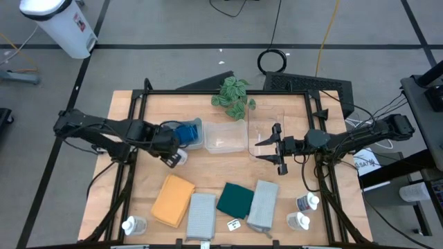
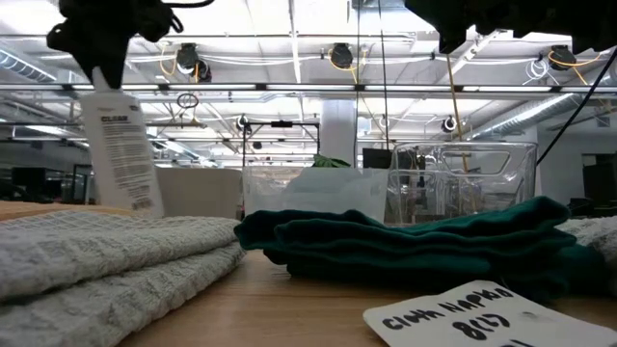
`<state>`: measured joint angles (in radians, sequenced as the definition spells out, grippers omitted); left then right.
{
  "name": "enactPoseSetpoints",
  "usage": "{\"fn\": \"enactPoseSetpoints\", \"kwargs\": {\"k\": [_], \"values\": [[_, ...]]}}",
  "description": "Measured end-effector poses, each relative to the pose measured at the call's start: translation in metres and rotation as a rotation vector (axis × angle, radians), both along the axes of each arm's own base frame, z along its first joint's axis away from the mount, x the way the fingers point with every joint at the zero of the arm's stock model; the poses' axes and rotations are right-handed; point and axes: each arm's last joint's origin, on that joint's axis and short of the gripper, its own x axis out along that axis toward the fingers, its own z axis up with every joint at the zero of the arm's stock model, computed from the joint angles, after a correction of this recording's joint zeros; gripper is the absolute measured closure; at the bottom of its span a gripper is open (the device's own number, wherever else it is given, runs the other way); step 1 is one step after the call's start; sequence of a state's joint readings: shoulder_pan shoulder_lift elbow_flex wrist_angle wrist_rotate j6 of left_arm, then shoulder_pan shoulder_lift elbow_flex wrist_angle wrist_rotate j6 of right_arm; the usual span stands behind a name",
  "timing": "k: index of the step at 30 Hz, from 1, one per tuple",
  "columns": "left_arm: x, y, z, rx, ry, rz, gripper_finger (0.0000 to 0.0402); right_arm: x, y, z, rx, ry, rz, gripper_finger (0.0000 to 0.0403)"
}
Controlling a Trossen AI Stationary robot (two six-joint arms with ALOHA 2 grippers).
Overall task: Pick & Place Kitchen Items
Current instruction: Put the white plastic restorer bottle into the white bin
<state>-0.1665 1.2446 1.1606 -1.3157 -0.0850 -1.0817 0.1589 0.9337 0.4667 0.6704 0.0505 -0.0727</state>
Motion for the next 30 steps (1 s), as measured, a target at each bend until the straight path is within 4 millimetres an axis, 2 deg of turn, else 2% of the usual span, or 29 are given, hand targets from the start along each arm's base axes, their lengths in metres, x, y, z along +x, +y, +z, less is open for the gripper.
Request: {"fn": "enactPoseSetpoints", "kwargs": {"k": [5,11,17,25,27,30], "values": [[0.004,0.001,0.001,-0.045,-0.028,-0.037,0.0286,0.0,0.0,0.0,0.0,0.0,0.0,0.0232],[0.011,-0.001,-0.007,-0.117,0.045,-0.089,0.0286,0.0,0.0,0.0,0.0,0.0,0.0,0.0232],[0.021,-0.003,-0.015,-0.077,0.088,-0.212,0.0286,0.0,0.0,0.0,-0.003,0.0,0.0,0.0232],[0.034,-0.003,-0.006,0.0,0.0,-0.29,0.0286,0.0,0.0,0.0,-0.003,0.0,0.0,0.0232],[0.036,-0.003,-0.006,0.013,-0.024,-0.304,0.0273,0.0,0.0,0.0,-0.003,0.0,0.0,0.0232],[0.04,-0.003,-0.007,0.015,-0.047,-0.329,0.022,0.0,0.0,0.0,-0.003,0.0,0.0,0.0232]]}}
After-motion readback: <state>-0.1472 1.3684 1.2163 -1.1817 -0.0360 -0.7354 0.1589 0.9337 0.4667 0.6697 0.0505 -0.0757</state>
